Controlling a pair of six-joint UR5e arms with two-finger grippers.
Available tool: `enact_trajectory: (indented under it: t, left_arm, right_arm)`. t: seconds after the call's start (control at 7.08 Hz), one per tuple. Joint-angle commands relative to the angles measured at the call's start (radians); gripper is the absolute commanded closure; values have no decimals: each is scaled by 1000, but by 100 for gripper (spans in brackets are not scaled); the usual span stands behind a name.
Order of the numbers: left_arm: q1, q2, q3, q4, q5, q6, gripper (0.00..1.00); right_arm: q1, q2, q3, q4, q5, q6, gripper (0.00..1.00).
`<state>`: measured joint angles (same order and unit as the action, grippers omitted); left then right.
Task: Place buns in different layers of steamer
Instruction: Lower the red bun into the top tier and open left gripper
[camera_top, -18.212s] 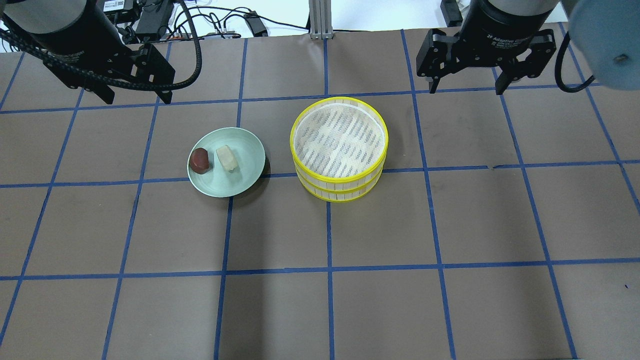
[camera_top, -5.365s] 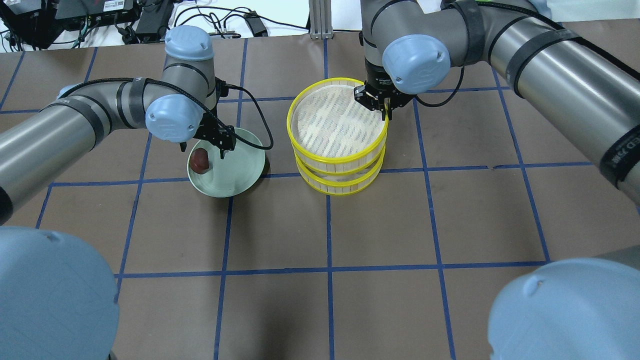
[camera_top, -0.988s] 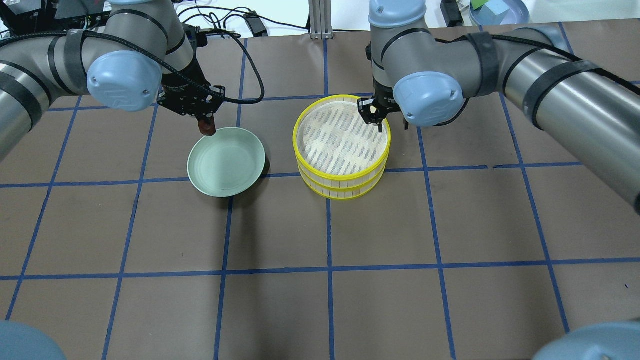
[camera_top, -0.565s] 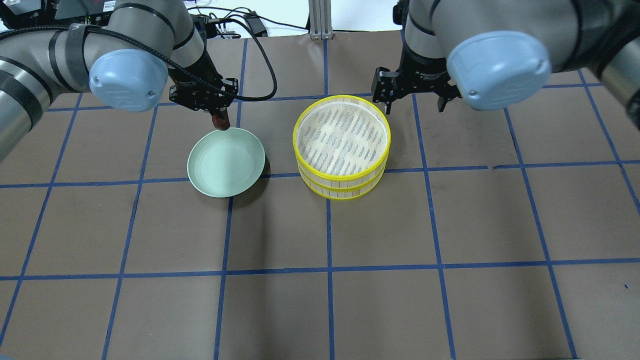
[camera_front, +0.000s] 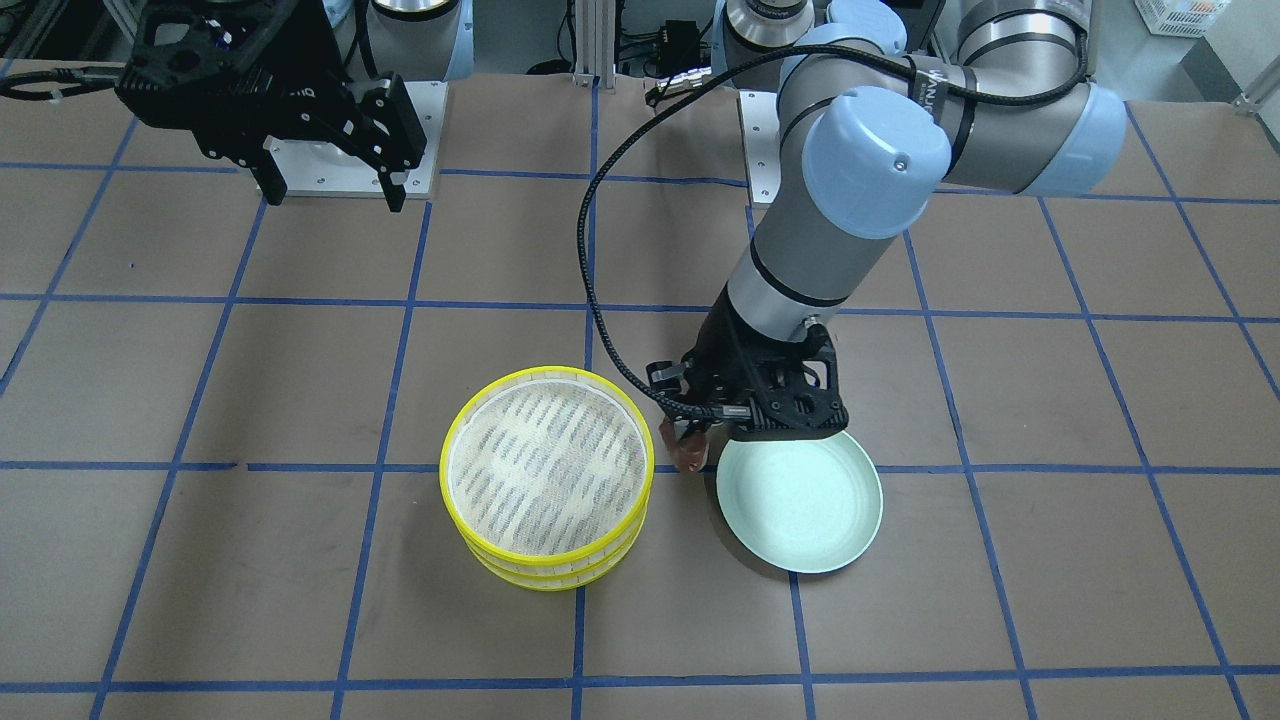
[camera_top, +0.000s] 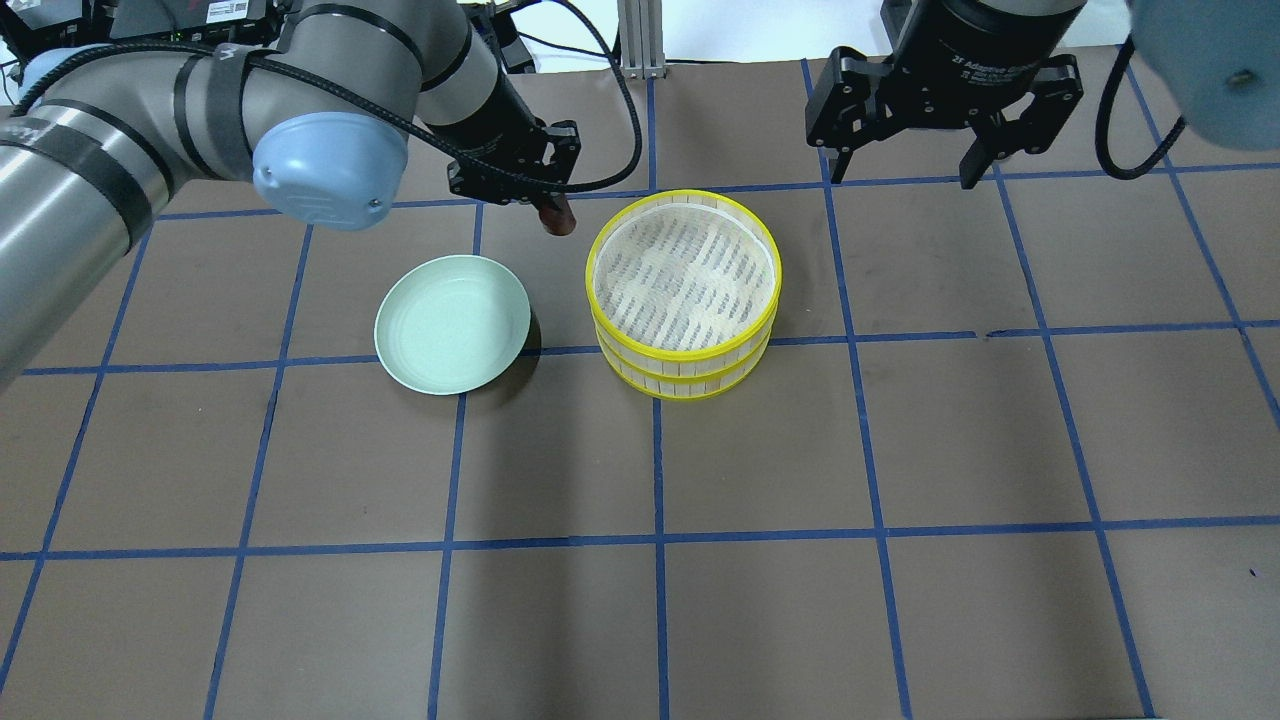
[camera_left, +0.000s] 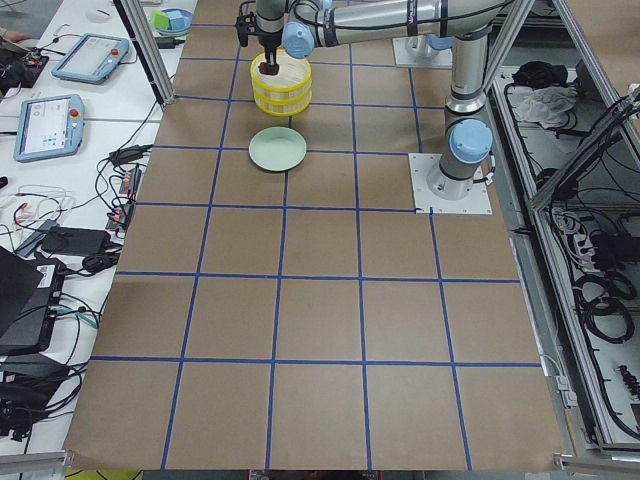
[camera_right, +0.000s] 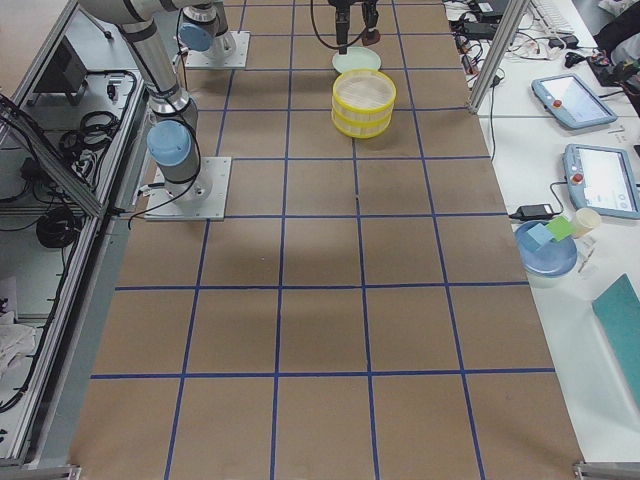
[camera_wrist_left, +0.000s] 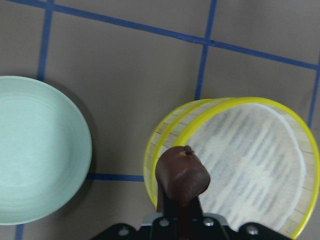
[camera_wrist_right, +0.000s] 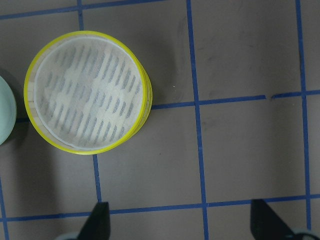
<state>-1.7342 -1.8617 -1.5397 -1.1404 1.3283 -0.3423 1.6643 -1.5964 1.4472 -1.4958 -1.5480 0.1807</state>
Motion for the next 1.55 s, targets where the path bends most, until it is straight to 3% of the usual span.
enact_trajectory:
  t: [0.0,0.14,0.28,0.42,0.56,1.13,1.27,1.41]
  left_arm:
    - [-37,-43,-10,82,-149,-17,100]
    - [-59,-74,-17,137,-165,-24,100]
    - [-79,-100,-19,184,-164,-9,68]
    - [-91,-111,-19,197,-164,-12,19]
    - [-94,-111,-17,197,-159,-9,0]
    - [-81,-74,0,118,-135,9,0]
    - [-67,-56,0,105,0,143,0]
    - [-52,-28,3,49,46,169,0]
  right_arm:
    - [-30,-20,16,-4,11,-19,0]
    - [-90,-26,16,-14,6,-55,0]
    - [-89,-34,18,-3,9,-53,0]
    - [-98,-31,22,-3,2,-66,0]
    - [-98,-33,21,-4,-4,-64,0]
    - [-106,-31,28,-17,-4,-63,0]
    - [-106,-34,27,-8,-6,-63,0]
    - [-106,-40,28,-12,-3,-61,0]
